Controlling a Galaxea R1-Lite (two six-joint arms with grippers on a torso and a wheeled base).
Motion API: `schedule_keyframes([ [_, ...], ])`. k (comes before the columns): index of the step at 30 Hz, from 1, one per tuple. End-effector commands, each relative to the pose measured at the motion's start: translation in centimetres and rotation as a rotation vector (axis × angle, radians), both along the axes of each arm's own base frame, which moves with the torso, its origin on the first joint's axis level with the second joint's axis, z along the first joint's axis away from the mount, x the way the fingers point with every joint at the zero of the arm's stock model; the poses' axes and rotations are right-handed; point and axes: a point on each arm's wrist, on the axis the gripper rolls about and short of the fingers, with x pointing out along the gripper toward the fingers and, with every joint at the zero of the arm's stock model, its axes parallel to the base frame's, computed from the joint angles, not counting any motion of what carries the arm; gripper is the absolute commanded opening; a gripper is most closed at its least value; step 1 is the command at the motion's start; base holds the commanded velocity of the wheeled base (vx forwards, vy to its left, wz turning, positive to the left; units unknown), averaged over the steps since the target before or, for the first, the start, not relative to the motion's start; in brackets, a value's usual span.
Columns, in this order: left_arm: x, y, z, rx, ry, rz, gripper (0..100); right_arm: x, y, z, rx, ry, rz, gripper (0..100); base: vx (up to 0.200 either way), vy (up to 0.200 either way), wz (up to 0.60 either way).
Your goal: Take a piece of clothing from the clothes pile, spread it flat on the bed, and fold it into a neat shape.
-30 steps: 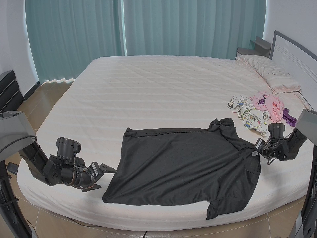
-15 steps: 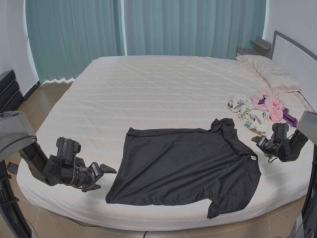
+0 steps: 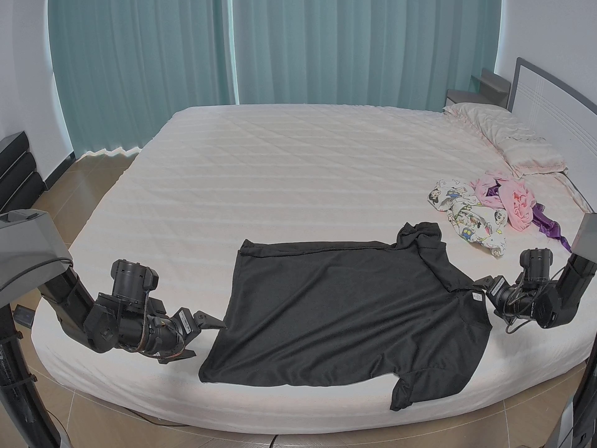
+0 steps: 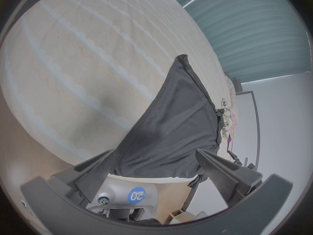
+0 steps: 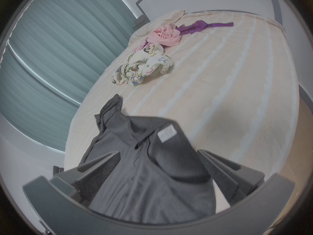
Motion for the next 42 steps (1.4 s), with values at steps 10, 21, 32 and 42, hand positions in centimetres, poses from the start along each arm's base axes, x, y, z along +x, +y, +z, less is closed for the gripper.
schedule_keyframes([
  [10, -0.6, -0.3, -0.4, 0.003, -0.023, -0.023, 100, -4.8, 2.4, 1.1, 0.098, -0.064, 0.119, 100, -0.02, 0.0, 0.0],
  [21, -2.6, -0.9, -4.1, 0.006, -0.278, -0.006, 100, -4.1, 1.8, -0.6, 0.083, -0.038, 0.176, 100, 0.0, 0.0, 0.0],
  [32, -2.6, -0.8, -4.0, -0.015, -0.294, 0.014, 100, -3.1, 2.0, -0.4, 0.109, -0.069, 0.215, 100, 0.0, 0.0, 0.0],
  [42, -3.9, -0.6, -4.2, -0.005, -0.249, 0.018, 100, -4.5, 1.7, -0.1, 0.069, -0.05, 0.172, 100, 0.0, 0.0, 0.0],
])
